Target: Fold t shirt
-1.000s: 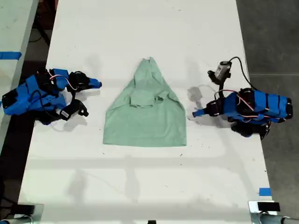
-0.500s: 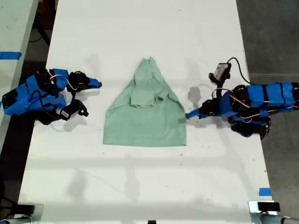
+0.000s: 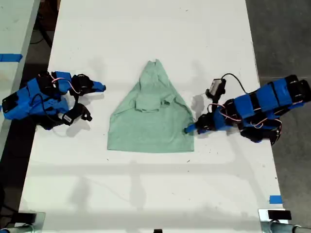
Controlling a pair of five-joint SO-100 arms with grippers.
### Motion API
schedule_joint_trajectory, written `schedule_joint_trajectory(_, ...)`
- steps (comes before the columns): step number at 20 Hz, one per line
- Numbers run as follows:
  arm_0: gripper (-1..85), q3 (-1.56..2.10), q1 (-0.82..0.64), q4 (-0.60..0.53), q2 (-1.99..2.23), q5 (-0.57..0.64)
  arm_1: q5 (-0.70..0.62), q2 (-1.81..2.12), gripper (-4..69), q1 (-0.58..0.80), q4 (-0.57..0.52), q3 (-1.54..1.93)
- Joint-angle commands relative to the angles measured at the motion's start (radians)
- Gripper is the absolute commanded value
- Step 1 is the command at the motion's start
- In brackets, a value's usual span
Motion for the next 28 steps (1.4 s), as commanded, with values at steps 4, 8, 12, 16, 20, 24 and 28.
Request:
schedule_joint_trajectory(4,-0.2,0.014,-0.006,0.000,0.006,0.002,0.028,-0.213,0.4,-0.018,-0.066,-0.126)
schedule_joint_trajectory(8,-0.2,0.014,-0.006,0.000,0.006,0.002,0.014,-0.183,0.4,-0.017,0.038,-0.170)
schedule_joint_trajectory(12,-0.2,0.014,-0.006,0.000,0.006,0.002,-0.046,-0.124,0.4,-0.008,0.218,-0.316)
schedule_joint_trajectory(16,-0.2,0.014,-0.008,0.000,0.006,0.002,-0.149,-0.066,0.4,0.015,0.336,-0.505)
schedule_joint_trajectory(20,-0.2,0.014,-0.008,0.000,0.006,0.002,-0.236,-0.109,0.3,0.020,0.354,-0.698)
schedule_joint_trajectory(24,-0.2,0.014,-0.008,0.000,0.006,0.002,-0.316,-0.325,0.3,0.018,0.354,-0.954)
schedule_joint_trajectory(28,-0.2,0.014,-0.008,0.000,0.006,0.003,-0.380,-0.575,0.3,0.015,0.368,-1.224)
